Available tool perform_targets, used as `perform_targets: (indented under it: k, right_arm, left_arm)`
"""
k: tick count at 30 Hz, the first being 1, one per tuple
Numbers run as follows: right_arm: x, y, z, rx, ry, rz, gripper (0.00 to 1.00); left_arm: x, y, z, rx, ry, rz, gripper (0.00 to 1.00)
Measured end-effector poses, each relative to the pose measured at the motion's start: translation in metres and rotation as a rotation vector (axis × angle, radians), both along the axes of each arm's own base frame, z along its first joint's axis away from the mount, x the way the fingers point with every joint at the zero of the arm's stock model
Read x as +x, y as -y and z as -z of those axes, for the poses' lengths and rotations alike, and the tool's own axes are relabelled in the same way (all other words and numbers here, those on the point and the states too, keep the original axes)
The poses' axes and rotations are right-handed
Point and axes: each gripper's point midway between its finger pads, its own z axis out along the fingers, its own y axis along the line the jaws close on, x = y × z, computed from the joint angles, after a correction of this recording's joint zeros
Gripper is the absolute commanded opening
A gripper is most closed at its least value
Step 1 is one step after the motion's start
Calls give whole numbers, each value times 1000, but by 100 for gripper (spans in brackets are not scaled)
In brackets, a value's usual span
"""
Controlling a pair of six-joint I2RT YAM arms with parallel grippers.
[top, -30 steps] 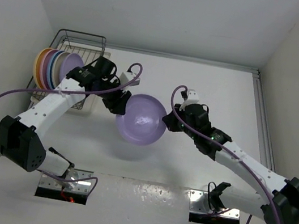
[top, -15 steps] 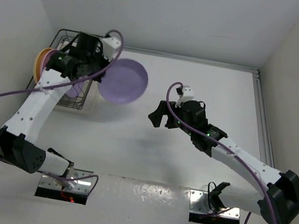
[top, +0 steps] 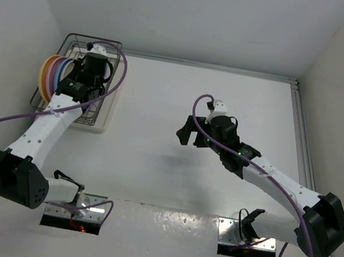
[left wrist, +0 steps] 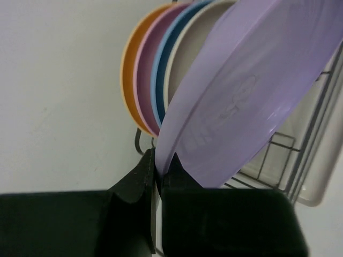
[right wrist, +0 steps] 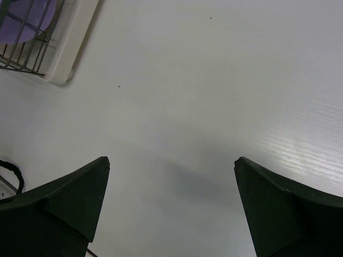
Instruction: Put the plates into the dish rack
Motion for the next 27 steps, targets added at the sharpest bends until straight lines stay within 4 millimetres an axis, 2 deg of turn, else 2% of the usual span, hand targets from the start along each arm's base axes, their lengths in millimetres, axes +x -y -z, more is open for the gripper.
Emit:
perform_targets:
  k: [2, 8, 13, 21, 27]
  right_arm:
    - [2, 3, 1, -2, -2, 8, 100]
    - [1, 20, 2, 3, 2, 48, 100]
    - [0, 31, 3, 12, 2, 84, 100]
    - [0, 39, 4, 18, 1, 108, 100]
    - [0, 41, 5, 23, -4, 117, 100]
  left_arm:
    - [0, -7, 15, 24, -11, -46, 0]
    - [8, -15, -2, -1, 159, -154, 0]
    - [8, -16, 1, -38, 218, -196, 0]
    - [0, -16, 42, -72, 168, -222, 0]
    - [2, -17, 51, -121, 204, -246, 0]
